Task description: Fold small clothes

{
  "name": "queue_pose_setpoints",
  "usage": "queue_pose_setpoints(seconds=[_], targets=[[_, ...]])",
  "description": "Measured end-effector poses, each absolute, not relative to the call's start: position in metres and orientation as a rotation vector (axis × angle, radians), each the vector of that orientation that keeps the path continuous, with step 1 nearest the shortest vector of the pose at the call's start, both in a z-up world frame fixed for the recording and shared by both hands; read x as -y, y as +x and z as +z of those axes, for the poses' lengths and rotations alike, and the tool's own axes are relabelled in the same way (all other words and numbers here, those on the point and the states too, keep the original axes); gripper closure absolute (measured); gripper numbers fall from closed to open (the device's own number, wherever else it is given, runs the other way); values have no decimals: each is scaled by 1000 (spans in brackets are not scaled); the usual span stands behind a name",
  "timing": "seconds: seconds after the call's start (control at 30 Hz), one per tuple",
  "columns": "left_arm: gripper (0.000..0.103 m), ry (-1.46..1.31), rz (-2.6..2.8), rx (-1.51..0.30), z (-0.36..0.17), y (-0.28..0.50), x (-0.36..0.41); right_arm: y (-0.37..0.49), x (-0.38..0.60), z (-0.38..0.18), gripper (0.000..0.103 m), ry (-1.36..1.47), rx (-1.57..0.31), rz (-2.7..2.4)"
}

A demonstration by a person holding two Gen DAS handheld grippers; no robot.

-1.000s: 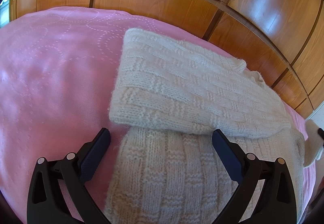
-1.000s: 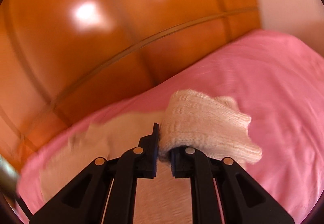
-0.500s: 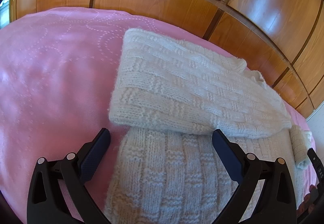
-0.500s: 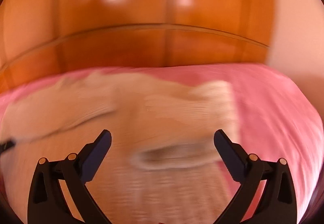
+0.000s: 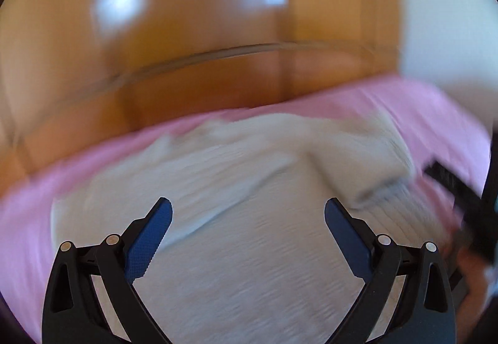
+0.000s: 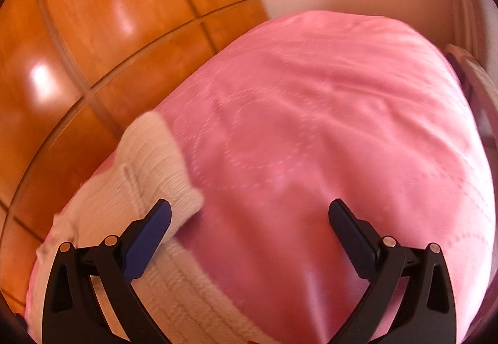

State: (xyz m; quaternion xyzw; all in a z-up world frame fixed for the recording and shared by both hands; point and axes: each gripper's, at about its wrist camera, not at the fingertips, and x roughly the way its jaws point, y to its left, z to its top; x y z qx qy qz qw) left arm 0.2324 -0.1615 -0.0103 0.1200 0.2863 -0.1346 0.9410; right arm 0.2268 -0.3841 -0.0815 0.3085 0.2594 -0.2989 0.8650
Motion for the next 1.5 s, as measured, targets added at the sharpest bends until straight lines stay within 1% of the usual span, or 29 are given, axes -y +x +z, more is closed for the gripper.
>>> queue_pose_setpoints(seconds=[0.03,0.1,0.13,0.17,0.2,0.23,0.27,0.37,0.4,0.47,0.5,0.53,0.57,0.63,0.73,0.87,0.97,1.17,1.23,1.27,1.3,1.33,1.37,1.43,1.5], targets=[[6,358,-319,-558,-16,234,189,222,390,-82,2,670,-532,-638],[9,499,-379,-520,-26,236,226,215,396,-86,2,729,-511,-637],[16,532,-412,-519,-30,236,238,214,399,-87,2,743,-507,-631],[22,559,-441,-527,-34,238,249,212,400,-83,2,740,-507,-630],[24,579,-460,-542,-38,242,259,216,399,-83,2,739,-510,-626],[30,582,-460,-556,-42,248,266,218,400,-83,2,740,-510,-625],[34,569,-451,-568,-44,255,269,217,401,-83,2,747,-506,-621],[34,547,-458,-591,-50,268,276,214,401,-83,2,757,-495,-613],[38,568,-465,-591,-53,267,278,214,401,-82,2,757,-494,-611],[63,633,-495,-592,-62,263,287,215,401,-83,2,757,-496,-609],[69,634,-497,-599,-63,263,287,215,400,-83,2,756,-497,-609],[80,606,-495,-606,-61,266,286,215,400,-82,2,757,-496,-607],[86,580,-492,-608,-58,267,283,215,400,-83,2,758,-494,-606],[89,475,-492,-612,-47,273,270,215,401,-82,2,759,-493,-605],[91,300,-454,-605,-26,284,238,215,400,-83,2,757,-495,-606],[91,48,-388,-605,-9,291,178,213,400,-82,2,759,-493,-605],[91,-99,-315,-597,-10,288,126,212,399,-82,2,759,-493,-602],[91,-330,-254,-652,-38,275,50,219,395,-81,2,733,-516,-577],[88,-414,-253,-679,-52,274,34,223,393,-80,2,718,-528,-546],[75,-438,-259,-680,-53,273,29,225,391,-80,2,710,-531,-526],[64,-459,-265,-677,-54,271,25,227,390,-80,2,705,-532,-509],[34,-480,-266,-665,-53,267,22,229,388,-80,2,698,-542,-485],[15,-503,-246,-642,-50,263,19,231,387,-80,2,692,-550,-474],[12,-548,-236,-609,-44,262,16,239,383,-79,2,666,-600,-441],[12,-555,-222,-664,-44,274,16,252,378,-78,2,610,-682,-424]])
